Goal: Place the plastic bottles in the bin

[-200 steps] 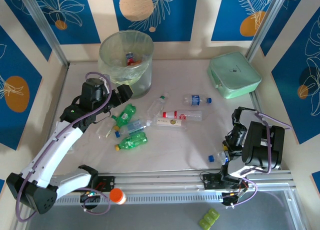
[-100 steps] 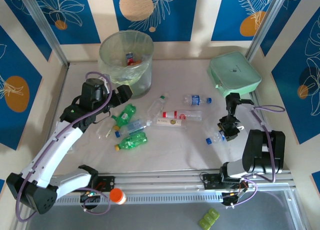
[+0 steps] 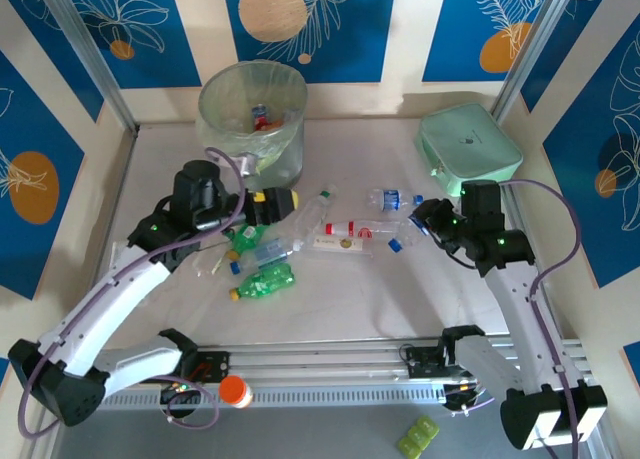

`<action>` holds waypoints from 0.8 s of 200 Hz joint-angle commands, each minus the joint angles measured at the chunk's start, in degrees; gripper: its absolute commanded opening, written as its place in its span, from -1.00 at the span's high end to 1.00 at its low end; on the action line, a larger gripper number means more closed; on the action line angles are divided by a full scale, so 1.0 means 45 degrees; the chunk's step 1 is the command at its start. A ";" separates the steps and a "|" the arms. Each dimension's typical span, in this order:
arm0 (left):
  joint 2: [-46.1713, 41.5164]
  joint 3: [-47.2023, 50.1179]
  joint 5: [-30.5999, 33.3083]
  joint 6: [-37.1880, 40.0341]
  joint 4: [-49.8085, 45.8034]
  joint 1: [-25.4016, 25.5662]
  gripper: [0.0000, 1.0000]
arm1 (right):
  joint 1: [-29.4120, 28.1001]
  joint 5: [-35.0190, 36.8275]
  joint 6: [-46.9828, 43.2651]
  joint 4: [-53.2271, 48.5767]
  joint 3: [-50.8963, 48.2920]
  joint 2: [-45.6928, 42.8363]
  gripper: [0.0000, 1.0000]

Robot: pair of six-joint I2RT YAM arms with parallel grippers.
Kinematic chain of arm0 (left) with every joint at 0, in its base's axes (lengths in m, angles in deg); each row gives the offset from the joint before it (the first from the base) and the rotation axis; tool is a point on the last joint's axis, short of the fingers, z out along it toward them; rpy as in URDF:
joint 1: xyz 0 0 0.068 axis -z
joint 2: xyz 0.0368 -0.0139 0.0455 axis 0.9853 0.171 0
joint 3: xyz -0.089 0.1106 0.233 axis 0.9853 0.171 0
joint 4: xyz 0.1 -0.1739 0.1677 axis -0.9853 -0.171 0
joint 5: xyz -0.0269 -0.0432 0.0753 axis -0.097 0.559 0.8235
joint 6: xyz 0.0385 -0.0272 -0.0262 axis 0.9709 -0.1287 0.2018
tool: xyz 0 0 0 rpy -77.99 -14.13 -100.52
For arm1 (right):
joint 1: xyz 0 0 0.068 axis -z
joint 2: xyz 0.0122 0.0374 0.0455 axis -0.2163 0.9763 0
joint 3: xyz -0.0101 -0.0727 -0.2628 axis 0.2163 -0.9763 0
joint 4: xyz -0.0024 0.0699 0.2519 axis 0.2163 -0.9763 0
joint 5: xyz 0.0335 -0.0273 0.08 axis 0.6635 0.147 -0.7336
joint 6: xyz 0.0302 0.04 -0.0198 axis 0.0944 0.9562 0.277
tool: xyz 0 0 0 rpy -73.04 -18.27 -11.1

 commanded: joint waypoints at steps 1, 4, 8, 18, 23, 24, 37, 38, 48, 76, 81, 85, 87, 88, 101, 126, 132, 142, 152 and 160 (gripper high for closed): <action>0.0822 -0.0713 -0.1501 0.1129 0.0433 0.1002 -0.93 | -0.0482 -0.2048 -0.0529 0.0740 0.0827 -0.0052 0.18; 0.0937 -0.0782 -0.1615 0.1187 0.0433 0.1148 -0.94 | -0.0551 -0.2183 -0.0521 0.0778 0.0894 -0.0064 0.18; 0.1131 -0.0900 -0.1756 0.1272 0.0431 0.1366 -0.96 | -0.0659 -0.2299 -0.0538 0.0782 0.1002 -0.0062 0.18; 0.1534 -0.1147 -0.1961 0.1545 0.0367 0.1869 -1.00 | -0.0920 -0.2540 -0.0558 0.0901 0.1252 -0.0155 0.19; 0.1698 -0.1214 -0.2044 0.1698 0.0396 0.2118 -1.00 | -0.1054 -0.2722 -0.0580 0.1042 0.1349 -0.0198 0.18; 0.1729 -0.1222 -0.2054 0.1726 0.0394 0.2167 -1.00 | -0.1067 -0.2757 -0.0579 0.1059 0.1366 -0.0214 0.18; 0.2121 -0.1356 -0.2315 0.1985 0.0493 0.2742 -0.98 | -0.1340 -0.3079 -0.0586 0.1247 0.1653 -0.0287 0.18; 0.2146 -0.1371 -0.2316 0.1996 0.0491 0.2782 -0.97 | -0.1366 -0.3101 -0.0592 0.1250 0.1684 -0.0278 0.18; 0.2379 -0.1443 -0.2538 0.2120 0.0607 0.3117 -0.94 | -0.1586 -0.3364 -0.0635 0.1333 0.1921 -0.0240 0.18; 0.2726 -0.1671 -0.2997 0.2167 0.0991 0.3653 -0.87 | -0.2164 -0.3801 -0.0480 0.1647 0.2243 -0.0109 0.18; 0.2766 -0.1677 -0.3020 0.2152 0.1071 0.3686 -0.86 | -0.2244 -0.3905 -0.0430 0.1778 0.2226 -0.0098 0.18; 0.2792 -0.1693 -0.3025 0.2126 0.1093 0.3698 -0.85 | -0.2301 -0.3967 -0.0384 0.1841 0.2224 -0.0093 0.18; 0.2809 -0.1712 -0.3022 0.2110 0.1114 0.3699 -0.85 | -0.2332 -0.3978 -0.0359 0.1863 0.2224 -0.0108 0.18; 0.2811 -0.1715 -0.3021 0.2108 0.1134 0.3700 -0.85 | -0.2350 -0.3990 -0.0352 0.1870 0.2224 -0.0110 0.18; 0.2947 -0.1756 -0.3119 0.2028 0.1261 0.3720 -0.81 | -0.2549 -0.4021 -0.0213 0.2040 0.2176 -0.0133 0.18; 0.3318 -0.1957 -0.3173 0.1968 0.1244 0.3949 -0.66 | -0.2788 -0.4119 0.0136 0.2389 0.2068 -0.0268 0.18; 0.3449 -0.2017 -0.3179 0.1958 0.1233 0.4042 -0.62 | -0.2813 -0.4129 0.0171 0.2419 0.2086 -0.0288 0.18; 0.3649 -0.2146 -0.3161 0.1968 0.1217 0.4164 -0.56 | -0.2836 -0.4214 0.0196 0.2498 0.2087 -0.0308 0.18; 0.3834 -0.2222 -0.3081 0.1905 0.1250 0.4260 -0.48 | -0.2876 -0.4246 0.0288 0.2573 0.2053 -0.0327 0.18; 0.3962 -0.2254 -0.3104 0.1792 0.1387 0.4276 -0.41 | -0.2905 -0.4296 0.0367 0.2675 0.1978 -0.0352 0.18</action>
